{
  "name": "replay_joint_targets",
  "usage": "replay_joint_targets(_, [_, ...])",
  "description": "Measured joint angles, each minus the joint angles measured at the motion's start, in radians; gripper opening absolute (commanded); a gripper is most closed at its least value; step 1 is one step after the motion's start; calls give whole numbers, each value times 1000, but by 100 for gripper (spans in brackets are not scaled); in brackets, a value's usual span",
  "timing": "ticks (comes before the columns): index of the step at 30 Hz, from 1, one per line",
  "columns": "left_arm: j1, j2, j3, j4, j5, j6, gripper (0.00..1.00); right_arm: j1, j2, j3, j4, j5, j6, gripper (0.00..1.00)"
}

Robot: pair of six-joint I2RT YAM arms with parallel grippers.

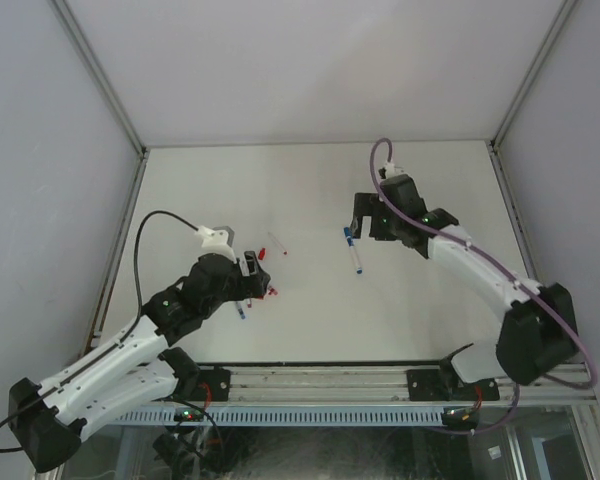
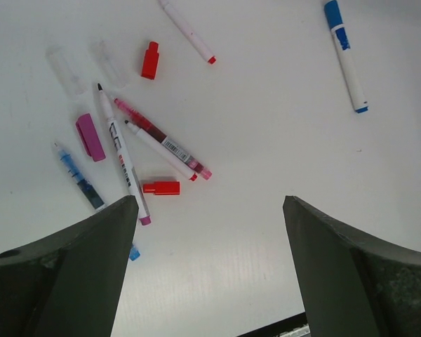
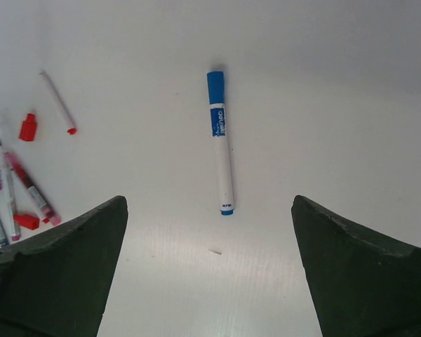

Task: Insert the pens into the pen caps
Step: Place the pen at the center of the board, then pick up the pen from the center of the board.

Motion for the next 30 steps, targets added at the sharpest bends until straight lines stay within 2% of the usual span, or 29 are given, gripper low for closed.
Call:
replay_joint_targets(5, [2,46,1,-9,-22,0,89,-18,-214,-175,109,-27,12,100])
replay_joint_targets(11, [23,106,34,-35,-49,-3,86,-57,-362,-341,167,-31,32,100])
replay_joint_targets(19, [106,187,69,-79,-101,-4,72,-80,-421,-384,108,-26,54,98])
replay_joint_targets(23, [154,220,69,-119,-122,-11,68,-71,-436,-386,77,-17,58,98])
replay_joint_targets(30, [176,233,67,-157,-145,-87,63,-26,-440,-388,53,-5,60,85])
